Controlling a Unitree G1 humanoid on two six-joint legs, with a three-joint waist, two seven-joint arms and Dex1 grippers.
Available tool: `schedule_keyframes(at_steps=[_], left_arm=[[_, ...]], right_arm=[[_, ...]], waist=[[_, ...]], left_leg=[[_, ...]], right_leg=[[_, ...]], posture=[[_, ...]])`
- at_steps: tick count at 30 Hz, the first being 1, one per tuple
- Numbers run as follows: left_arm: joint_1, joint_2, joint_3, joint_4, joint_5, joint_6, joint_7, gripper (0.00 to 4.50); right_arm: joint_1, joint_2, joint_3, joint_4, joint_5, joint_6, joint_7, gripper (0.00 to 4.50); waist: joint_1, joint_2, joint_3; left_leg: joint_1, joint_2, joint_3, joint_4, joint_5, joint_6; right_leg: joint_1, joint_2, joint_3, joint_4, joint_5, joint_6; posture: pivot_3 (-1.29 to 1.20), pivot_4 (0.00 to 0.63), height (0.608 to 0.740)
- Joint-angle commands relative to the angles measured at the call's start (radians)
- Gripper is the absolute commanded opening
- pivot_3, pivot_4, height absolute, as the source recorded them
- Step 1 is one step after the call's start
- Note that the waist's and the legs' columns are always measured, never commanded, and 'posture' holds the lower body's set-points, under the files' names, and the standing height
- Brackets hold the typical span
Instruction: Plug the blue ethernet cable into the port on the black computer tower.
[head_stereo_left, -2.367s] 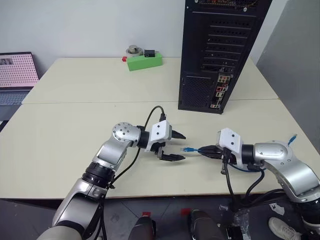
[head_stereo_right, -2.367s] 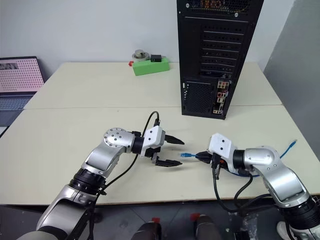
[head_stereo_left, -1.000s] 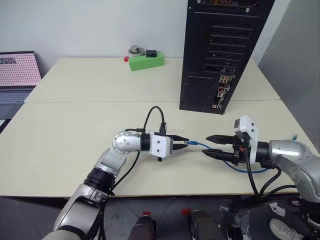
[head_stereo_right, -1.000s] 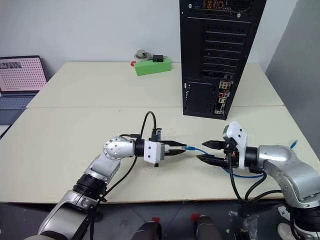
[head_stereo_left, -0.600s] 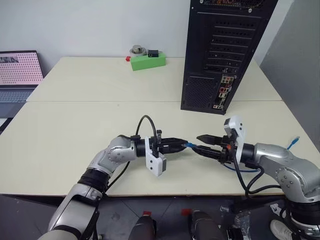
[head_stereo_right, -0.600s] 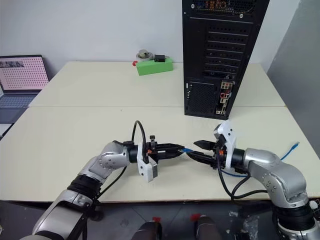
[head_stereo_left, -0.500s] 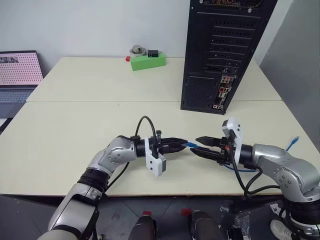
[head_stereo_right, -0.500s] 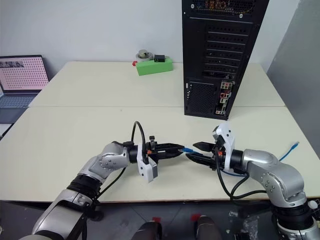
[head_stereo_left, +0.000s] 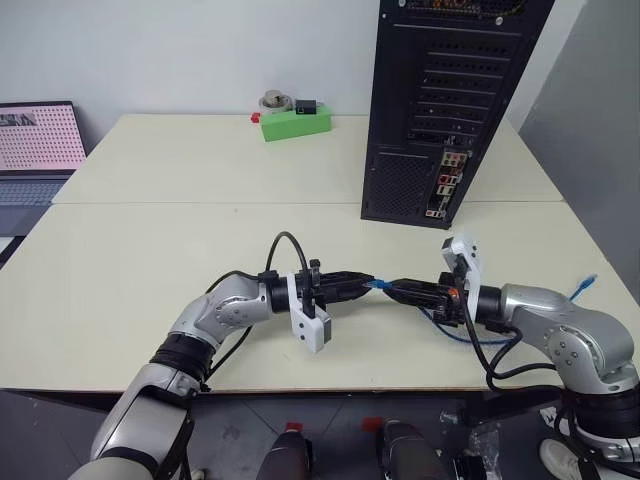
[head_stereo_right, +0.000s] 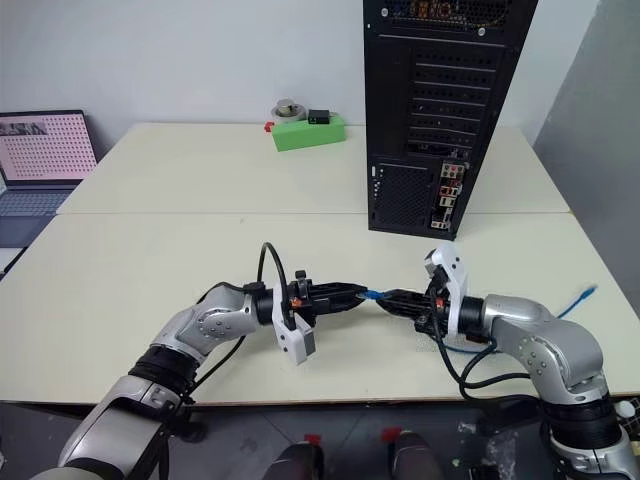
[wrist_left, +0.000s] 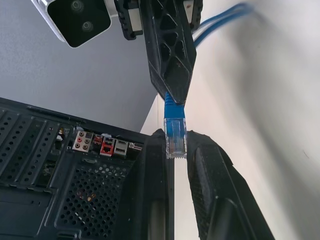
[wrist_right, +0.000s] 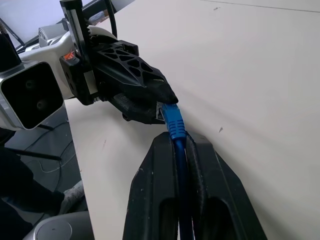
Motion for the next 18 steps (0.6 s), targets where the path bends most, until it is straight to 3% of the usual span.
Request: schedule_keyframes(at_steps=[1, 10, 12, 18], left_arm=[[-0.010, 0.003, -0.005, -0.031, -0.001, -0.007, 0.031, 0.27], [-0.014, 0.009, -0.028, -0.019, -0.014, -0.001, 0.023, 0.27], [-0.016, 0.011, -0.035, -0.007, -0.062, 0.024, -0.003, 0.98], [-0.008, -0.007, -0.031, 0.004, -0.253, 0.228, -0.131, 2.05]], right_arm=[[-0.029, 0.005, -0.012, -0.011, 0.032, 0.007, -0.001, 0.00], [-0.048, -0.004, -0.029, 0.009, 0.065, 0.044, 0.013, 0.00], [-0.050, -0.013, -0.031, 0.010, 0.066, 0.047, 0.019, 0.00], [-0.045, -0.027, -0.049, 0.004, 0.058, 0.035, -0.002, 0.00]], waist=[[0.000, 0.000, 0.000], [0.000, 0.000, 0.000], [0.000, 0.000, 0.000], [-0.001, 0.000, 0.000]], left_leg=[[0.000, 0.000, 0.000, 0.000, 0.000, 0.000], [0.000, 0.000, 0.000, 0.000, 0.000, 0.000], [0.000, 0.000, 0.000, 0.000, 0.000, 0.000], [0.000, 0.000, 0.000, 0.000, 0.000, 0.000]], right_leg=[[0.000, 0.000, 0.000, 0.000, 0.000, 0.000], [0.000, 0.000, 0.000, 0.000, 0.000, 0.000], [0.000, 0.000, 0.000, 0.000, 0.000, 0.000], [0.000, 0.000, 0.000, 0.001, 0.000, 0.000]], posture=[[0.00, 0.150, 0.740], [0.00, 0.150, 0.740], [0.00, 0.150, 0.740], [0.00, 0.150, 0.740]])
